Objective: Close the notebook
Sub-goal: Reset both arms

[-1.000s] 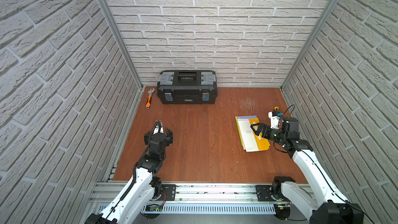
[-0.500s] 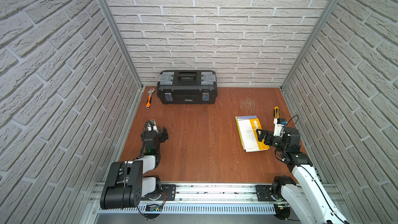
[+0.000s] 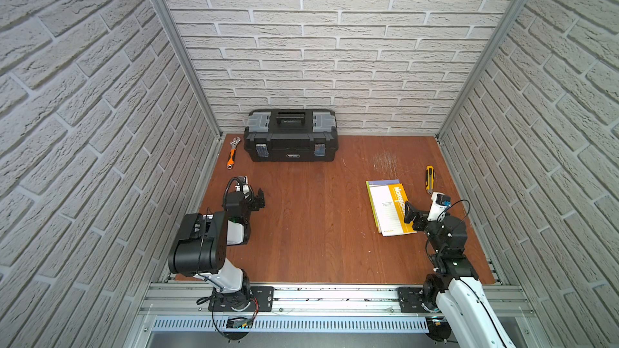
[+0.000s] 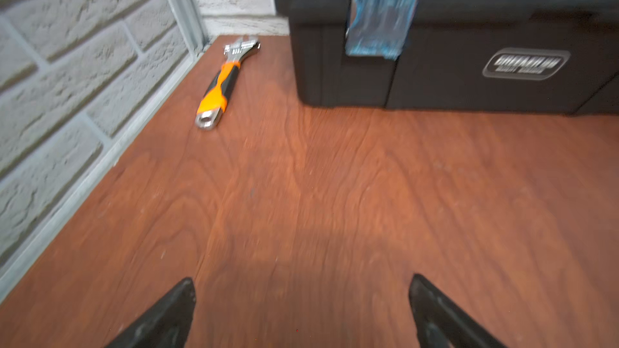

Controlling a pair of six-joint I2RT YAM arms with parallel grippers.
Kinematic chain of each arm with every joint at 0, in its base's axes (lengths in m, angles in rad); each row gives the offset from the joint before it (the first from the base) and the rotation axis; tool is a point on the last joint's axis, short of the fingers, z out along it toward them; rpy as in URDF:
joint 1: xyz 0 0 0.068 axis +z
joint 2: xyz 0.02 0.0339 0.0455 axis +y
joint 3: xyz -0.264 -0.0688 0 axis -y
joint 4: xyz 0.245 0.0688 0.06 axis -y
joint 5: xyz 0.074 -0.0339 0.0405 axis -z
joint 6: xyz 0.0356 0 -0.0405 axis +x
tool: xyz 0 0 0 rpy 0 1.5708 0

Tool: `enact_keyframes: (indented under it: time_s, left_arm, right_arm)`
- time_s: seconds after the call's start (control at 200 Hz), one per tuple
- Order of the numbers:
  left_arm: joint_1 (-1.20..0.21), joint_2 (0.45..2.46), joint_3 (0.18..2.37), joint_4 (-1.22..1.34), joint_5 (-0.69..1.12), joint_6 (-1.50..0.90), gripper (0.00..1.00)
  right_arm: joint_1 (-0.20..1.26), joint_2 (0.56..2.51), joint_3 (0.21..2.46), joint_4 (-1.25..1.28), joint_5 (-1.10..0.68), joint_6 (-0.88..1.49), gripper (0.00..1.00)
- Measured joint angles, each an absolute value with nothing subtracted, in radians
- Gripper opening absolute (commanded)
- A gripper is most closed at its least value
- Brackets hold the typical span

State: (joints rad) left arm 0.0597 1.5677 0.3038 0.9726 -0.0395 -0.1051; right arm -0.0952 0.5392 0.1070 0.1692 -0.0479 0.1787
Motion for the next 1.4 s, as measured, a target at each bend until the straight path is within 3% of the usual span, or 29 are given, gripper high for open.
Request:
enact_keyframes:
  time_s: [0.19, 0.42, 0.545, 0.795, 1.4]
  left_arm:
    - [0.06, 1.57, 0.317, 0.965, -0.052, -0.105, 0.98]
    - [0.065, 1.57, 0.375, 0.917, -0.044, -0.107, 0.98]
    - [0.065, 1.57, 0.375, 0.903, -0.043, -0.107, 0.98]
    - [0.067, 1.57, 0.375, 0.889, -0.043, -0.107, 0.98]
    - [0.067, 1.57, 0.375, 0.889, -0.043, -0.107, 0.98]
  right_arm:
    - [-0.094, 0.864, 0.076, 0.504, -0.046, 0.134, 1.0]
    - [-0.078, 1.411, 0.083, 1.063, -0.044, 0.083, 1.0]
    - [-0.02, 1.585, 0.126, 1.188, -0.025, 0.018, 1.0]
    - [0.036, 1.572, 0.368, 1.035, 0.079, -0.033, 0.99]
    - [0.026, 1.57, 0.366, 0.945, 0.137, -0.03, 0.99]
